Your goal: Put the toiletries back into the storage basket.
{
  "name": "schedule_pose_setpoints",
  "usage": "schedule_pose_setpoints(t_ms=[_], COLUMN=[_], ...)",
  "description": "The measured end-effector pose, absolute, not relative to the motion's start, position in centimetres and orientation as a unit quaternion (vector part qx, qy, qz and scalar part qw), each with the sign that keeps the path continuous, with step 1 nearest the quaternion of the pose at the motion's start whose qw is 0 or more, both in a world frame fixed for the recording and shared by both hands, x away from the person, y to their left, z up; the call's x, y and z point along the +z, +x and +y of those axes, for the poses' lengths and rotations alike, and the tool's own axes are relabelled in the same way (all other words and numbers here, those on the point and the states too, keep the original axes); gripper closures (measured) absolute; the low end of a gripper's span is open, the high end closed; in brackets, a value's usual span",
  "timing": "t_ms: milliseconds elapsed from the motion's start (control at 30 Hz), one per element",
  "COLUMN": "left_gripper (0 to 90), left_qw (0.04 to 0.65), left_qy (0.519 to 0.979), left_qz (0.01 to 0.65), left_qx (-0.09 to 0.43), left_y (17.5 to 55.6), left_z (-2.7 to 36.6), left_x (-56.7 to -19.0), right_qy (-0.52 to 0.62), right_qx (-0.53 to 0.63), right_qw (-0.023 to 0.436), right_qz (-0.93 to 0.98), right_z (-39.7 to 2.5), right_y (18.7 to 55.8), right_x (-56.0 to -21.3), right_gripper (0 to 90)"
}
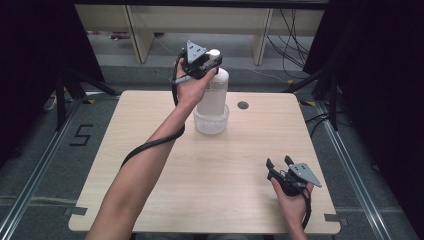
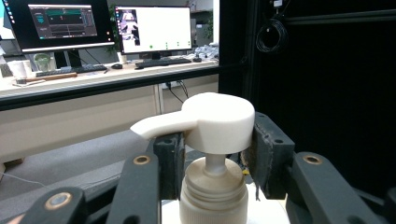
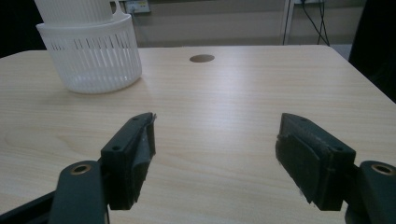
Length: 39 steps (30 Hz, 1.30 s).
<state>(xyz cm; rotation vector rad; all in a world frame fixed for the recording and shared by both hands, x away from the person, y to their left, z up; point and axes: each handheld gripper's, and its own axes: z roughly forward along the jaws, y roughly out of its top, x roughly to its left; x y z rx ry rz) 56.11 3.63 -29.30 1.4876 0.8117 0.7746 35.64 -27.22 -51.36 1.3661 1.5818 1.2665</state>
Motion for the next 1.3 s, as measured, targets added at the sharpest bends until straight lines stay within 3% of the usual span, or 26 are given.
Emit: schedule_pose_setpoints(t_ms=[1300], left_gripper=[59.1], left_qw=[0.573], left_qy=[0.653], left_qz=[0.37], left_qx=[0.328], left_y=[57.0], left_z=[2.9], left_x=[-33.2], right_qy=[0.516], right_qx=[0.483], right_qw=[0.351], right_qz=[0.614], right_z=[-27.4], right_y=[35.7], right_x=[-51.4], right_gripper=[28.9])
